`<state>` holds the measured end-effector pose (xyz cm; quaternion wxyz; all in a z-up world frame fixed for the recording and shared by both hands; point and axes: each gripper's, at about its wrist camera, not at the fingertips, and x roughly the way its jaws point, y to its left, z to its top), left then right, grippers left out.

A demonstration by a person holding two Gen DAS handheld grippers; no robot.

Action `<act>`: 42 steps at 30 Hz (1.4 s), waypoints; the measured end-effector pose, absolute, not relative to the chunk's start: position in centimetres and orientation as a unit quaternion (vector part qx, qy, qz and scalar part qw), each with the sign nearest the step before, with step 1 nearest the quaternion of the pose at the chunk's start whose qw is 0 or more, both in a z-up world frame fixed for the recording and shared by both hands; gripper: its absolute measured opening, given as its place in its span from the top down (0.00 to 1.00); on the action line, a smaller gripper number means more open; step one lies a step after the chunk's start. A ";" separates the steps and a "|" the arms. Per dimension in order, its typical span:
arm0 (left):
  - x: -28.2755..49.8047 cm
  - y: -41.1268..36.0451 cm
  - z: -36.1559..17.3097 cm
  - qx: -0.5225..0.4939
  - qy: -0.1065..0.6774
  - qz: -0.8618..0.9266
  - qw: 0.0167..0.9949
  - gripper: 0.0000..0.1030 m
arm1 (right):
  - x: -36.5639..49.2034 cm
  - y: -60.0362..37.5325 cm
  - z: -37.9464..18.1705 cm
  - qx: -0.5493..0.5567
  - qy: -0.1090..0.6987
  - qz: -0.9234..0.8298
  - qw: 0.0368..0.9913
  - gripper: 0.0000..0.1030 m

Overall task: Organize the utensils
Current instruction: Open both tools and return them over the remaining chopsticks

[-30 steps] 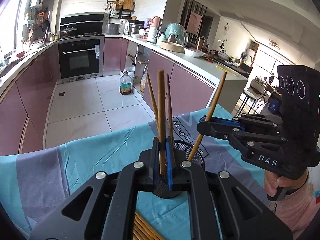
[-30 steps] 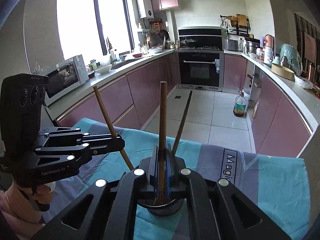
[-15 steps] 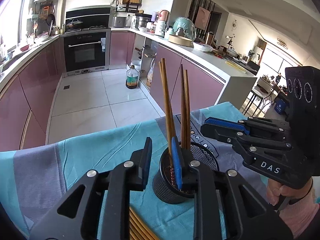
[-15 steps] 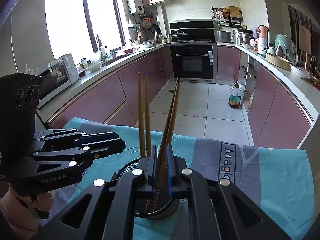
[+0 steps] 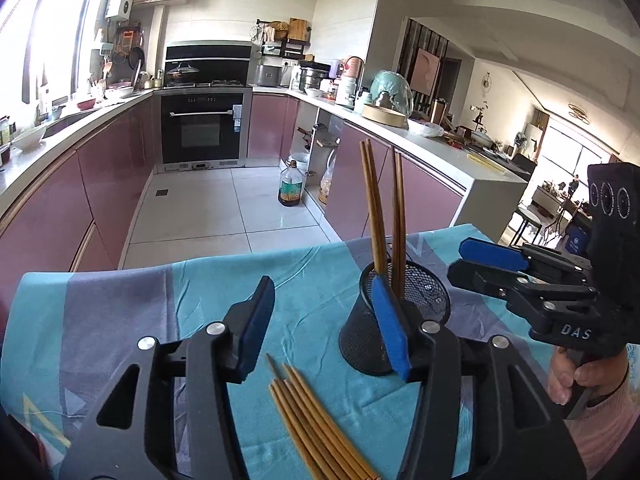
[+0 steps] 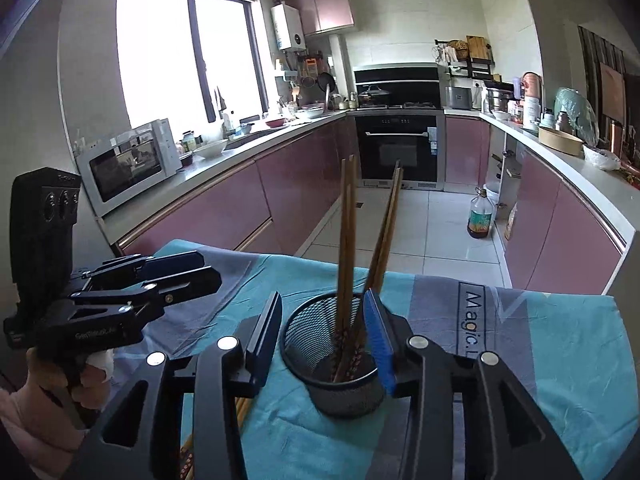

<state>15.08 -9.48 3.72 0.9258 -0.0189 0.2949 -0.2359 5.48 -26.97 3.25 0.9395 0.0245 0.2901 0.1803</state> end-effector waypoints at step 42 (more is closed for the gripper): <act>9.0 -6.4 -9.3 0.027 0.437 -0.192 0.878 0.47 | 3.8 -19.2 -8.5 -0.009 0.435 0.193 0.879 0.62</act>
